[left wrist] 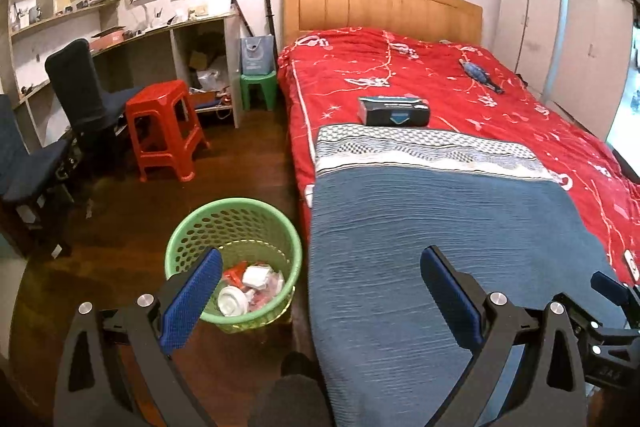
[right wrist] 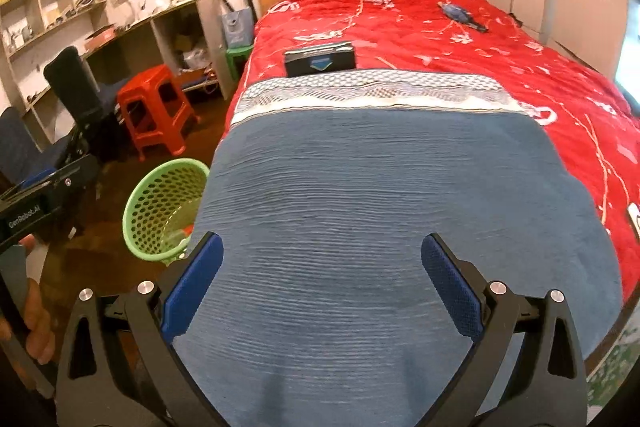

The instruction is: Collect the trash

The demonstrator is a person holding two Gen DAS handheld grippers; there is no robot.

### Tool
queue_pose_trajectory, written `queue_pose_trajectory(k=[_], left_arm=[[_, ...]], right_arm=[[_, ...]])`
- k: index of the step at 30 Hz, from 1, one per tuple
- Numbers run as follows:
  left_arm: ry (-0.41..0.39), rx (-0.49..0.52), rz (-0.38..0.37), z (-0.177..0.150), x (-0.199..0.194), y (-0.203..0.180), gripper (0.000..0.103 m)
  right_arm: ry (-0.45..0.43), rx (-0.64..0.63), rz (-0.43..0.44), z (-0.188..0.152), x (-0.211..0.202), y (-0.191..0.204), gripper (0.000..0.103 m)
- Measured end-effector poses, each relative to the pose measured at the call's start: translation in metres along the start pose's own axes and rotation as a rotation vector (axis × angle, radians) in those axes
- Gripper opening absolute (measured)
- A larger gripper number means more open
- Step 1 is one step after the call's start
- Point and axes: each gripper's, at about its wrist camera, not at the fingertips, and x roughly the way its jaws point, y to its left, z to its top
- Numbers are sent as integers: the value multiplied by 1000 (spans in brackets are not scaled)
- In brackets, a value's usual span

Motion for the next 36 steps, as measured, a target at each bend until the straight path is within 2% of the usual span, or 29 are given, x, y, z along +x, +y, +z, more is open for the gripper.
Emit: queue_pose_trajectory(k=[13,36], left_arm=[[-6,35,-76,-6,-14,-29,96],[12,29,-108,-12,-13,-30,96]], right_arm=[[-30,35,-49,-8,-18,-26,98],[-37,21,-71,-10,-20,-23,98]])
